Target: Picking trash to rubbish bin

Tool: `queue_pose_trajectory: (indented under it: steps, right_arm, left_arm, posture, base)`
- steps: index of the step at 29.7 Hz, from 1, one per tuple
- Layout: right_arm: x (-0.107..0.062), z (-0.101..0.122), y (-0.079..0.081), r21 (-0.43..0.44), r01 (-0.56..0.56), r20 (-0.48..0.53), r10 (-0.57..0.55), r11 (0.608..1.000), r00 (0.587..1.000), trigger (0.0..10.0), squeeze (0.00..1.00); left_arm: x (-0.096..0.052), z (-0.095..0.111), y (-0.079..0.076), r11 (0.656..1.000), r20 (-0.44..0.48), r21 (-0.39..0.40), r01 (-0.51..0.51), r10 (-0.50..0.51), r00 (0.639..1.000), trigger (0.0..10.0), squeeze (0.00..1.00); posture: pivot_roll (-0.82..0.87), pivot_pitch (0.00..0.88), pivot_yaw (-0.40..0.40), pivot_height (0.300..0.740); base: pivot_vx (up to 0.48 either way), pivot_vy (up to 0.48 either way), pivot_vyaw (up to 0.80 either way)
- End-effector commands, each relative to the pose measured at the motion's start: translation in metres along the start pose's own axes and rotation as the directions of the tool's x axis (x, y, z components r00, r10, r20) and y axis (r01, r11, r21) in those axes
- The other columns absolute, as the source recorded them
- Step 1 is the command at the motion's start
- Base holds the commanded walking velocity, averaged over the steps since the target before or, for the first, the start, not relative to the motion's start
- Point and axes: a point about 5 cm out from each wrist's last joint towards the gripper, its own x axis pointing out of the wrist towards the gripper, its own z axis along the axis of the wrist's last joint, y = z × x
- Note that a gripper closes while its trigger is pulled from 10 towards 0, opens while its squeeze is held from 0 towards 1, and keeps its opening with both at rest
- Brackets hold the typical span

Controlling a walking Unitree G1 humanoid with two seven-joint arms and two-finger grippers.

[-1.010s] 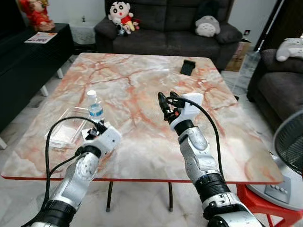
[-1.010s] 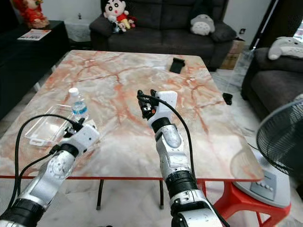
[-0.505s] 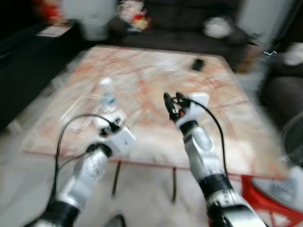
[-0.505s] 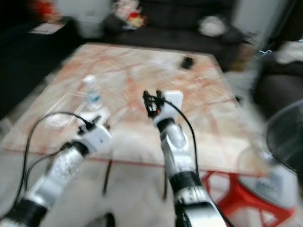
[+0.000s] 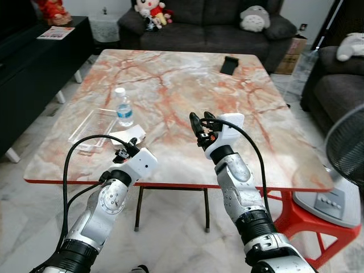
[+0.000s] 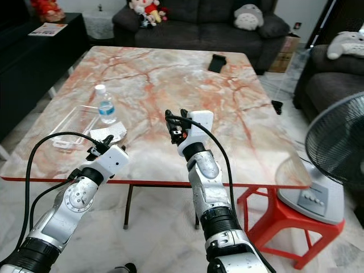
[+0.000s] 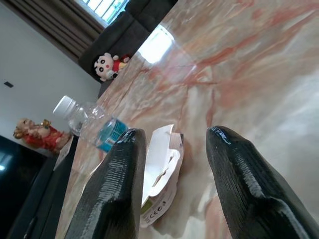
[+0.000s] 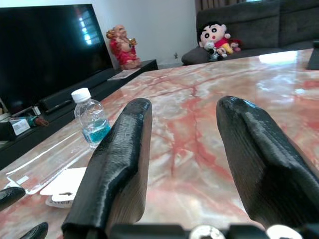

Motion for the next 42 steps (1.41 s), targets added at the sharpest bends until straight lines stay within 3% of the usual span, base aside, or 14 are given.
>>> queue_pose_trajectory:
  steps: [1, 13, 18, 42]
  right_arm:
    - [0.001, 0.003, 0.002, 0.006, -0.006, 0.006, 0.006, 1.000, 1.000, 10.0, 0.00]
    - [0.000, 0.004, 0.002, -0.047, -0.013, 0.005, 0.013, 0.999, 1.000, 10.0, 0.00]
    - [0.000, 0.004, 0.000, 0.009, 0.002, 0.010, -0.002, 1.000, 1.000, 10.0, 0.00]
    - [0.000, 0.004, 0.002, 0.013, -0.006, 0.006, 0.006, 1.000, 1.000, 10.0, 0.00]
  left_arm:
    - [0.004, -0.004, 0.007, 1.000, -0.023, 0.000, -0.026, 0.026, 0.999, 10.0, 0.00]
    - [0.011, 0.004, 0.004, 0.999, -0.006, -0.021, -0.038, 0.038, 0.999, 10.0, 0.00]
    - [0.011, 0.004, 0.003, 0.999, -0.006, -0.028, -0.041, 0.041, 0.999, 10.0, 0.00]
    - [0.012, 0.011, 0.002, 0.999, 0.045, -0.028, -0.031, 0.033, 0.998, 10.0, 0.00]
  posture:
    - [0.06, 0.067, -0.067, 0.740]
    - [0.05, 0.070, -0.068, 0.740]
    - [0.05, 0.070, -0.068, 0.740]
    - [0.05, 0.072, -0.071, 0.740]
  base:
    - [0.000, 0.000, 0.00]
    - [0.227, 0.000, 0.13]
    - [0.303, 0.000, 0.32]
    - [0.297, 0.000, 0.00]
